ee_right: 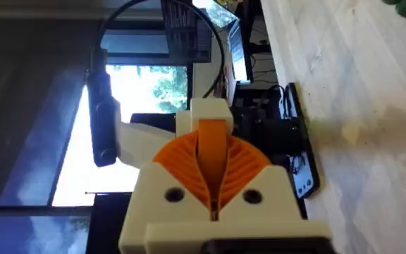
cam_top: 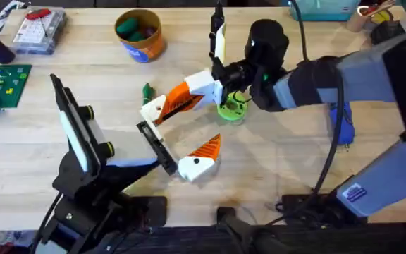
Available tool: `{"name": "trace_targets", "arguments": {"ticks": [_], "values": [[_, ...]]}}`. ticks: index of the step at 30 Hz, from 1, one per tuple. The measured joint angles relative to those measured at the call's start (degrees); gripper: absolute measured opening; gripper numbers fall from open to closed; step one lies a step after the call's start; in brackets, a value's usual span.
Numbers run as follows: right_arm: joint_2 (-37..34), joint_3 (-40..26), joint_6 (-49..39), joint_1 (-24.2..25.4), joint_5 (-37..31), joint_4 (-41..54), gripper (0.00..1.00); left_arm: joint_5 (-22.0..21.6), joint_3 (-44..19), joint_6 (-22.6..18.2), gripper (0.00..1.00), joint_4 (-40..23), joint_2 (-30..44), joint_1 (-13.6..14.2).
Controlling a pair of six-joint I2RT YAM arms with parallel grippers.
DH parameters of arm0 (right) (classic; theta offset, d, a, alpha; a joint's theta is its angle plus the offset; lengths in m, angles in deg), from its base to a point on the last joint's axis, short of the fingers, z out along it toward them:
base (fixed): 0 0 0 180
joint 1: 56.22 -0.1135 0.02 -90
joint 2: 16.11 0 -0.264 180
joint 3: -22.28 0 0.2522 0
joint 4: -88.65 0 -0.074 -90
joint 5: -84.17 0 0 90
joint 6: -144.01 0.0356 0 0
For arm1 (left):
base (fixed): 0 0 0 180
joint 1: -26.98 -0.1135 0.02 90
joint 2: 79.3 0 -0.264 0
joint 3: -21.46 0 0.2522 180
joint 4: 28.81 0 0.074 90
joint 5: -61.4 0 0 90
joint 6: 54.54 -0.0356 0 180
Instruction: Pick up the gripper from the table and insert it into the empty holder that is missing its gripper. Then pick up a screw, insert it into the mounting hole, and use the screwdriver to tighten it. Finally, clean up the table by picking up the vegetable and placing it into the bucket.
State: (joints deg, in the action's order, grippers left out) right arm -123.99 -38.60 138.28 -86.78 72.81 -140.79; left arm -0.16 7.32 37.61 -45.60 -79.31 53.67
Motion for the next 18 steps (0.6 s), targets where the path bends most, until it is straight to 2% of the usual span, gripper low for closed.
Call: {"name": "trace_targets", "arguments": {"ticks": [18], "values": [[0.0, 0.0, 0.2, 0.0, -0.4, 0.0, 0.014, -0.1, 0.0, 0.0, 0.99, 0.0, 0.0, 0.0]]}}
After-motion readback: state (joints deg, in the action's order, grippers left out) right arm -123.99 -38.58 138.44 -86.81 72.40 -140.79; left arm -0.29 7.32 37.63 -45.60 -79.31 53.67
